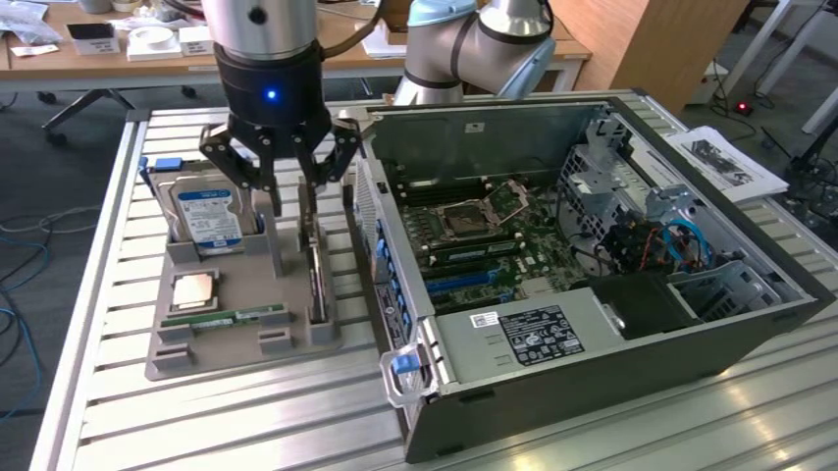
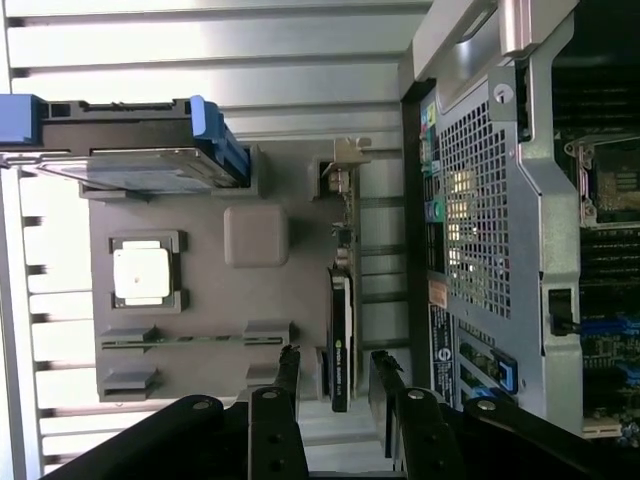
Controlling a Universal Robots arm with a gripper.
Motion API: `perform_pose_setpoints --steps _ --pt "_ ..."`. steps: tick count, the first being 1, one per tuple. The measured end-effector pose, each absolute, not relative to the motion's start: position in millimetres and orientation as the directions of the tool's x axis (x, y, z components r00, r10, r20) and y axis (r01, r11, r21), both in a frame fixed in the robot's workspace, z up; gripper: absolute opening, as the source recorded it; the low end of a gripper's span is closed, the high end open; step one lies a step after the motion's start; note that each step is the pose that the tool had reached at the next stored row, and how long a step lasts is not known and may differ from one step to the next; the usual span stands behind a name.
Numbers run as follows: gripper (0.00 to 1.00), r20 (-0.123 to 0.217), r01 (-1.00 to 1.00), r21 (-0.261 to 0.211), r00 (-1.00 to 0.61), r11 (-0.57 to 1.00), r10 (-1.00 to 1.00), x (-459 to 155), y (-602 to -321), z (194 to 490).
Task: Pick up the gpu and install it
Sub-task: 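Pick up the gpu and move the gpu toward the slot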
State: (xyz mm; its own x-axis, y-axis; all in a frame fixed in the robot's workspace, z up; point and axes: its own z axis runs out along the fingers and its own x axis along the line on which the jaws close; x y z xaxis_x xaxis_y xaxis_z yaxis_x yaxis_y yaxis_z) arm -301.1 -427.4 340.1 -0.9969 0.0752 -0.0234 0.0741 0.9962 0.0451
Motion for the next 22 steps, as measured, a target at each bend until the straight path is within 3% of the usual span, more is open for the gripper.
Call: perform_pose_setpoints --steps 22 --pt "0.42 -0.023 0.074 0.045 -0.997 0.996 0.075 -301 -427 318"
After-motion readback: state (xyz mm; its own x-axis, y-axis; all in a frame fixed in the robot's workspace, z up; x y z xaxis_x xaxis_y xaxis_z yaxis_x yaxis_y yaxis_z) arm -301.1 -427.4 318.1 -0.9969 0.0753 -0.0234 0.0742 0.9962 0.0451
